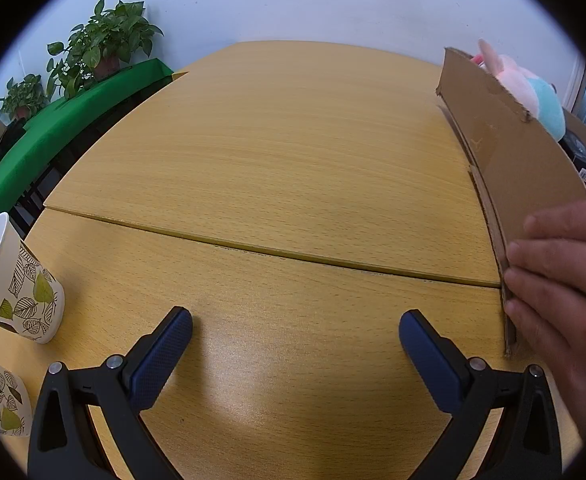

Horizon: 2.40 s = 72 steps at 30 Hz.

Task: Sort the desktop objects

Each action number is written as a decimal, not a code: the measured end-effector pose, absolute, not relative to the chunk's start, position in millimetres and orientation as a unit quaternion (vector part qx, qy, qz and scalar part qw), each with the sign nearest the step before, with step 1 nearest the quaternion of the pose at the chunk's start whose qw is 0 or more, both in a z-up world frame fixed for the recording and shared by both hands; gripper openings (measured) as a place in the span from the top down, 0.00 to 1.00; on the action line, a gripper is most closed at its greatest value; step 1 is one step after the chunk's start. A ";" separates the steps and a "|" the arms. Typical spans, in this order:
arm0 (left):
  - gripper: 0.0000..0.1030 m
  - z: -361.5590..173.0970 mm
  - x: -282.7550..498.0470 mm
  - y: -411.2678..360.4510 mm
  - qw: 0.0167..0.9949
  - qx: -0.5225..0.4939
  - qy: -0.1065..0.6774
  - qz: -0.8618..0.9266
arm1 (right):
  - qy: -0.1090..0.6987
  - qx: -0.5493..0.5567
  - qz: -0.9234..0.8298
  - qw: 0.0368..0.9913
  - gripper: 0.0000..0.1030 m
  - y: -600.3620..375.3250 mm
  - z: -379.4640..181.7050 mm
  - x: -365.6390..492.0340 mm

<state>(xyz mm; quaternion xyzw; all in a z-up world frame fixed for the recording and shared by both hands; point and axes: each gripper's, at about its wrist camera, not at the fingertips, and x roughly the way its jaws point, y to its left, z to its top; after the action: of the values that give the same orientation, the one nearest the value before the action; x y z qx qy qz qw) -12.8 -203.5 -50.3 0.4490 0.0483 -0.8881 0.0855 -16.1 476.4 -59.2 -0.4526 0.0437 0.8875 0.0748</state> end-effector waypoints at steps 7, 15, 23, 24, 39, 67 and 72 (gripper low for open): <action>0.00 -50.2 -12.9 -203.5 0.085 0.449 0.048 -0.888 | 0.044 -0.452 0.888 0.075 0.00 476.5 -59.2 -14.9; 0.00 -50.1 -13.0 -203.5 0.086 0.449 0.048 -0.888 | 0.044 -0.452 0.888 0.075 0.00 475.5 -56.2 -19.1; 0.00 -49.8 -13.3 -203.3 0.086 0.449 0.048 -0.888 | 0.044 -0.453 0.887 0.075 0.00 474.9 -52.4 -21.7; 0.00 -49.8 -13.5 -203.5 0.086 0.449 0.048 -0.888 | 0.044 -0.452 0.887 0.075 0.00 475.1 -52.4 -22.0; 0.00 -49.7 -13.4 -203.4 0.087 0.449 0.048 -0.888 | 0.045 -0.453 0.887 0.075 0.00 474.2 -46.7 -23.6; 0.00 -49.4 -13.7 -203.0 0.088 0.449 0.048 -0.888 | 0.045 -0.452 0.888 0.075 0.00 475.1 -43.4 -22.5; 0.00 -49.3 -13.4 -202.8 0.088 0.449 0.048 -0.888 | 0.045 -0.452 0.888 0.075 0.00 475.3 -43.5 -22.5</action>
<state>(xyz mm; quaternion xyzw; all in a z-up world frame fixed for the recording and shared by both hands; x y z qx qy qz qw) -13.4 -202.8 -49.3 0.4490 0.0483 -0.8879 0.0882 -22.5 475.3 -43.5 -0.4523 0.0446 0.8876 0.0753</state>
